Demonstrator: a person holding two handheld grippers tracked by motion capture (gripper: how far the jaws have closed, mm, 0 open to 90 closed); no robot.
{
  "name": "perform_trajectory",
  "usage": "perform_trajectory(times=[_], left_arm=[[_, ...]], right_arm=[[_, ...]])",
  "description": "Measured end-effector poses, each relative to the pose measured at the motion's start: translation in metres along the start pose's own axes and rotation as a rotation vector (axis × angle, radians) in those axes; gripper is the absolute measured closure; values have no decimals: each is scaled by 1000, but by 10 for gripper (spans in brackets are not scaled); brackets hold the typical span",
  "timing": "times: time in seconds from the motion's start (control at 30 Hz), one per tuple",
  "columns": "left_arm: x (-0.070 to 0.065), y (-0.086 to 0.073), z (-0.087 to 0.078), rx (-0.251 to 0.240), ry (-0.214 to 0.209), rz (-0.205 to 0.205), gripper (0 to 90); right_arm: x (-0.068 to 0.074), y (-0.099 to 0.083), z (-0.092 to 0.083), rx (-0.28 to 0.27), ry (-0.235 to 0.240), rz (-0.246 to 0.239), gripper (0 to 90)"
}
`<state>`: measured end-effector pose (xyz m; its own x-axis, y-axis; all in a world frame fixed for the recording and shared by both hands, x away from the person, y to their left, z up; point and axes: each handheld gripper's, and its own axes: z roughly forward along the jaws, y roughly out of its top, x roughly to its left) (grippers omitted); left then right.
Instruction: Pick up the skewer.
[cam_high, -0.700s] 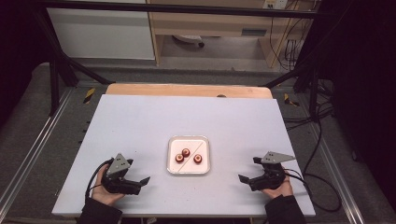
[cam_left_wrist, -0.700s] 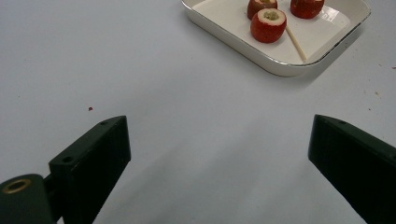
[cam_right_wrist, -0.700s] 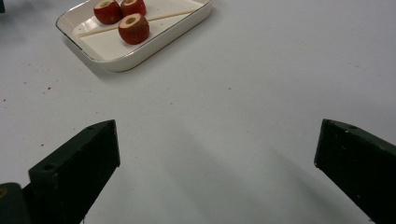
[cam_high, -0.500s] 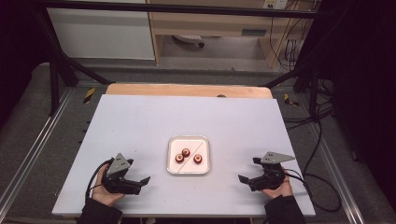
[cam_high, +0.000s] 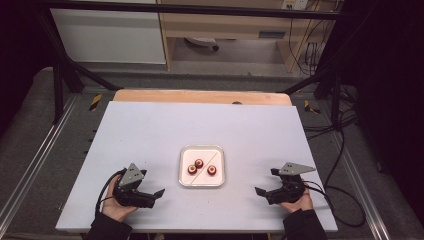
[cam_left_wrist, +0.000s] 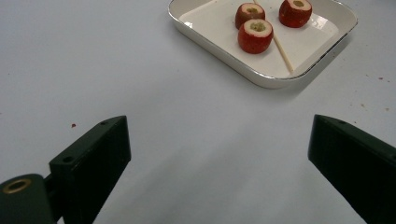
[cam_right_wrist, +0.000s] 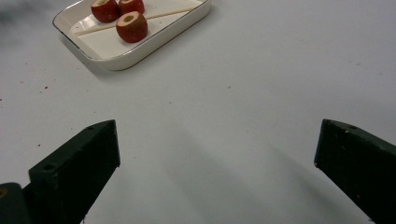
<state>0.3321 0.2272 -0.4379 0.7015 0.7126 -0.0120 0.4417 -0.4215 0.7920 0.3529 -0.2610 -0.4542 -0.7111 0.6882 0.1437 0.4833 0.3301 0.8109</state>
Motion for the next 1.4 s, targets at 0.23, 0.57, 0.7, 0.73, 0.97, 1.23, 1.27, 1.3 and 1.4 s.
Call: perform_trajectory(times=[0.23,0.57,0.7,0.73,0.97,1.23,1.27,1.3,1.4], left_arm=[[-3,5,1,-1,1,0,57],[-7,17,7,12,3,-4,58],[-9,26,9,9,6,3,58],[-10,29,9,10,7,3,57],[-20,45,19,7,2,8,58],[-31,57,35,39,-8,22,64],[-32,58,37,42,-9,21,68],[-33,59,39,46,-10,20,74],[-36,63,45,59,-14,10,93]], right_arm=[[0,0,0,2,-7,-1,8],[0,0,0,11,-11,-6,8],[0,0,0,13,-9,-4,8],[0,0,0,13,-11,-6,8],[0,0,0,17,-9,-3,9],[0,-1,1,21,-12,-7,10],[0,-1,1,22,-11,-6,10],[1,-1,1,26,-12,-4,10],[1,-1,1,26,-12,-3,10]])
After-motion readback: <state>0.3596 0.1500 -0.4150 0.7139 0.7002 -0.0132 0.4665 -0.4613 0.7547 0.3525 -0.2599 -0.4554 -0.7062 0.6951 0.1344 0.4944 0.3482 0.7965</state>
